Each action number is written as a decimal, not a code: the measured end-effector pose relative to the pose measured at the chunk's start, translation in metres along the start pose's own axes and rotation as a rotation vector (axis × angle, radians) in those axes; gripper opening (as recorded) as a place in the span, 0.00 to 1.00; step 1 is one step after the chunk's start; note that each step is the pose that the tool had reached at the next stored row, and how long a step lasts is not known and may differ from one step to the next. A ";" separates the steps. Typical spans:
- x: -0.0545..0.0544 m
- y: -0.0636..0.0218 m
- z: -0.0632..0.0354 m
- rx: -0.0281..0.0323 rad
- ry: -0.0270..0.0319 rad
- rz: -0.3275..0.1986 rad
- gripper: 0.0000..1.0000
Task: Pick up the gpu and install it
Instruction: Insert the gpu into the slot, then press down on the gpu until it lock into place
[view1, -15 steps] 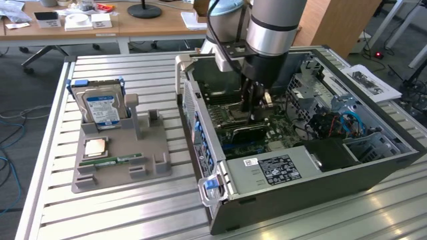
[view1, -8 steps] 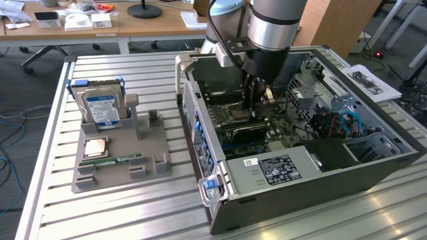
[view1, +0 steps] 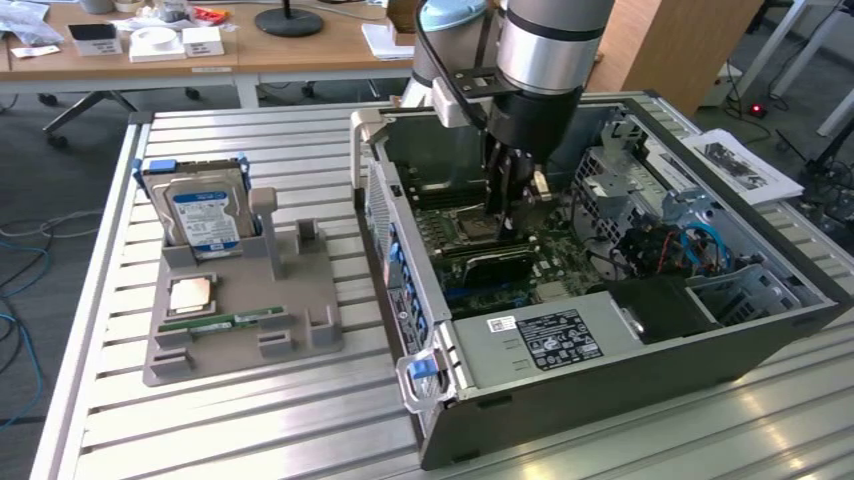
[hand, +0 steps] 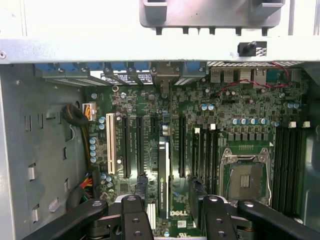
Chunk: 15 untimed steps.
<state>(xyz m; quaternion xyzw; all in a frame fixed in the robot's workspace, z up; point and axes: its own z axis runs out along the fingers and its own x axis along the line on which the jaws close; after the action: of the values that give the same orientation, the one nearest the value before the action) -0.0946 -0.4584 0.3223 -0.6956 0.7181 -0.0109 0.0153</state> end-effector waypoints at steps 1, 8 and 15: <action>0.000 0.0000 -0.0001 -0.0001 0.0002 0.000 0.46; 0.000 0.0000 -0.0001 -0.0001 0.0002 0.000 0.46; 0.000 0.0000 -0.0001 -0.0001 0.0002 0.000 0.32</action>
<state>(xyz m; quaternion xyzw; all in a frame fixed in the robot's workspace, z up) -0.0946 -0.4584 0.3224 -0.6956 0.7181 -0.0109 0.0152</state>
